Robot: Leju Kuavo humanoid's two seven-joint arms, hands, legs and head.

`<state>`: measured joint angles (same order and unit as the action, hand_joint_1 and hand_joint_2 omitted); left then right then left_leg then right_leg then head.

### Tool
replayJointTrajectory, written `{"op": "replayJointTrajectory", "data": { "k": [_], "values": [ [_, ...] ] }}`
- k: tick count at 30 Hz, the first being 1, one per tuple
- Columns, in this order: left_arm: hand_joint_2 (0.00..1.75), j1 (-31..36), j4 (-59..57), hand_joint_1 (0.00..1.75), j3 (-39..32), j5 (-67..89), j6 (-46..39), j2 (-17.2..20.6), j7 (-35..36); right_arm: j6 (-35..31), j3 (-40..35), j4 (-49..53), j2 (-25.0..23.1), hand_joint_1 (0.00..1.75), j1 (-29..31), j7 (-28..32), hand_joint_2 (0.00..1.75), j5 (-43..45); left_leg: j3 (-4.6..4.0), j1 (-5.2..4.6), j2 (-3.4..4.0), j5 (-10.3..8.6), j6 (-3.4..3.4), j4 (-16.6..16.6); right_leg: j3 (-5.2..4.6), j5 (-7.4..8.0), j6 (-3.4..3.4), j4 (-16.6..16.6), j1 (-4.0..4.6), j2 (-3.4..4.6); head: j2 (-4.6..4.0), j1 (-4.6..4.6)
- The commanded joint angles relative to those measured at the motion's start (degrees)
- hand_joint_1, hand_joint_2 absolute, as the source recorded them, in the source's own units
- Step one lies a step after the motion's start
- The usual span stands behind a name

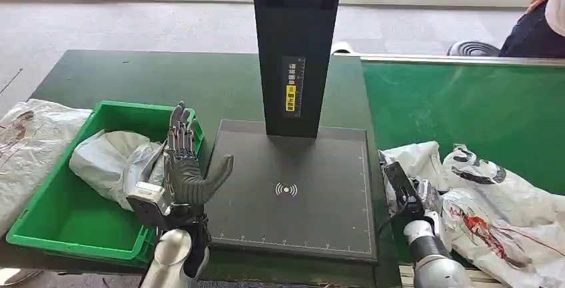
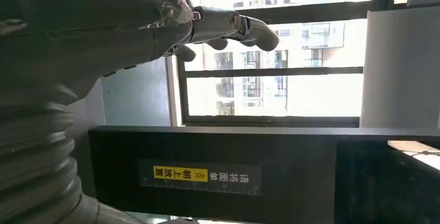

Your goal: Moved the parcel from conveyor to table for the left to box.

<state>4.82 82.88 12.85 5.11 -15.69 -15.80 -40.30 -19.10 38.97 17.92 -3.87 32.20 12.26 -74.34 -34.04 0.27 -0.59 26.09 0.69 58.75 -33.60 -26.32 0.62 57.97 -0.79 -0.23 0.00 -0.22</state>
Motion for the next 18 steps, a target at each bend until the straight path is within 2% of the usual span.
{"op": "replayJointTrajectory", "data": {
  "k": [1, 8, 10, 13, 18],
  "values": [
    [1.75, -3.8, -0.2, 0.0, 1.4, 0.2, -0.2, -1.3, 0.3, 0.4, -2.5, -1.4, 0.6, 1.75, 0.0, -0.2, 1.75, 0.4, 0.18, 0.0, 0.13, 0.02, -0.01, -0.2, 0.15, 0.02, -0.04, -0.2, 0.01, 0.1, 0.0, 0.0],
    [1.75, -3.8, 0.0, 0.0, 1.3, 0.3, -0.4, -1.3, 0.3, 0.2, -2.7, -1.3, 0.4, 1.75, 0.2, -0.2, 1.75, 0.5, 0.2, -0.01, 0.17, -0.01, -0.02, -0.2, 0.15, 0.06, -0.03, -0.3, 0.01, 0.13, 0.0, 0.0],
    [1.75, -4.1, 0.5, 0.0, 1.0, 0.4, -0.6, -1.4, 0.3, -1.5, -2.4, -0.9, 0.0, 1.75, 0.4, 0.6, 1.75, 1.2, 0.1, 0.01, 0.13, 0.03, -0.02, -0.1, 0.07, 0.02, -0.02, -0.1, 0.02, 0.11, 0.0, 0.0],
    [1.75, -4.8, 1.4, 0.0, 0.5, 0.9, -1.2, -1.5, 0.3, -8.5, -1.6, 0.7, -1.1, 1.75, 0.6, 4.9, 1.75, 3.8, 0.13, -0.01, 0.22, 0.04, -0.02, -0.1, 0.07, 0.03, -0.03, -0.1, 0.0, 0.18, 0.0, 0.0],
    [1.75, -5.0, 1.6, 0.0, 0.4, 0.8, -1.1, -1.4, 0.3, -8.5, -1.7, 0.8, -1.3, 1.75, 0.9, 4.8, 1.75, 3.8, 0.08, -0.03, 0.2, 0.05, -0.01, -0.1, 0.03, 0.01, -0.02, -0.1, -0.02, 0.17, 0.0, 0.0]
  ]
}}
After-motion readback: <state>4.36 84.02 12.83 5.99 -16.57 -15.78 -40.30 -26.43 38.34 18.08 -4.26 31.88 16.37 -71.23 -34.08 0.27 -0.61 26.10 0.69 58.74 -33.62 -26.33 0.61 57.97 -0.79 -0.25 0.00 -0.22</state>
